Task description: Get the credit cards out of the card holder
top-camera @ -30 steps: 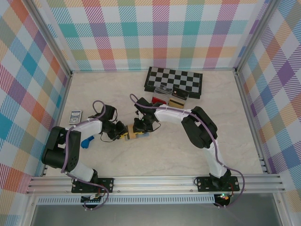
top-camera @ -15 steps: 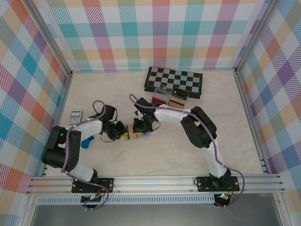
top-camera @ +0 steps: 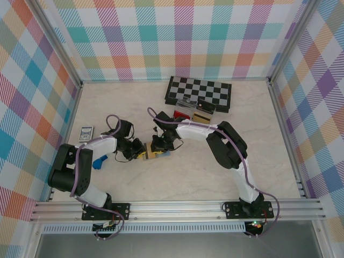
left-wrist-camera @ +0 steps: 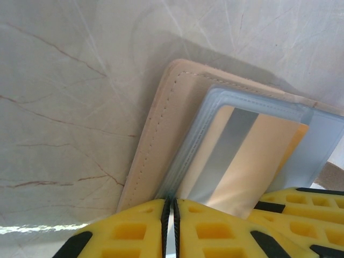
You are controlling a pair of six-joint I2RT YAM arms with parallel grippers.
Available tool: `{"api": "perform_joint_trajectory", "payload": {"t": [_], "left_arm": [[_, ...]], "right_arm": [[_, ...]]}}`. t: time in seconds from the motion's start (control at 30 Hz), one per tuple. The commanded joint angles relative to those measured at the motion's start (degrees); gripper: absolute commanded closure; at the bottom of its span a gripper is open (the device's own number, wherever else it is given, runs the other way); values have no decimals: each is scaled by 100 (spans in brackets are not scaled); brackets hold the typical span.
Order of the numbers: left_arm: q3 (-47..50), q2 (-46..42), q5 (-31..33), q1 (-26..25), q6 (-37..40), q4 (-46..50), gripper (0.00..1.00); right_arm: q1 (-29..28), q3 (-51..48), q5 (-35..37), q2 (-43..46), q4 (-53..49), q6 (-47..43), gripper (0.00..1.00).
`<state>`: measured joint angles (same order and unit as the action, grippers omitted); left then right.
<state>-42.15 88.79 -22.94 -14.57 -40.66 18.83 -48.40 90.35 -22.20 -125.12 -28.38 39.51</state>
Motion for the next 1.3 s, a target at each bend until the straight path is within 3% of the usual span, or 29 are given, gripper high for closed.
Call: {"api": "perform_joint_trajectory", "payload": {"t": [0.0, 0.17, 0.5, 0.93, 1.27], "left_arm": [[28, 181, 114, -37, 113, 46, 87], [-68, 69, 151, -37, 161, 205, 83], [-326, -348, 312, -36, 340, 647, 78], [-398, -175, -442, -64, 298, 90, 87], [-399, 256, -396, -81, 322, 5, 93]], "right_arm": [[-31, 89, -224, -85, 166, -118, 90], [-23, 65, -8, 50, 17, -192, 96], [85, -209, 437, 408, -347, -332, 98], [94, -188, 436, 319, -415, -338, 97], [94, -81, 365, 224, -515, -439, 96]]}}
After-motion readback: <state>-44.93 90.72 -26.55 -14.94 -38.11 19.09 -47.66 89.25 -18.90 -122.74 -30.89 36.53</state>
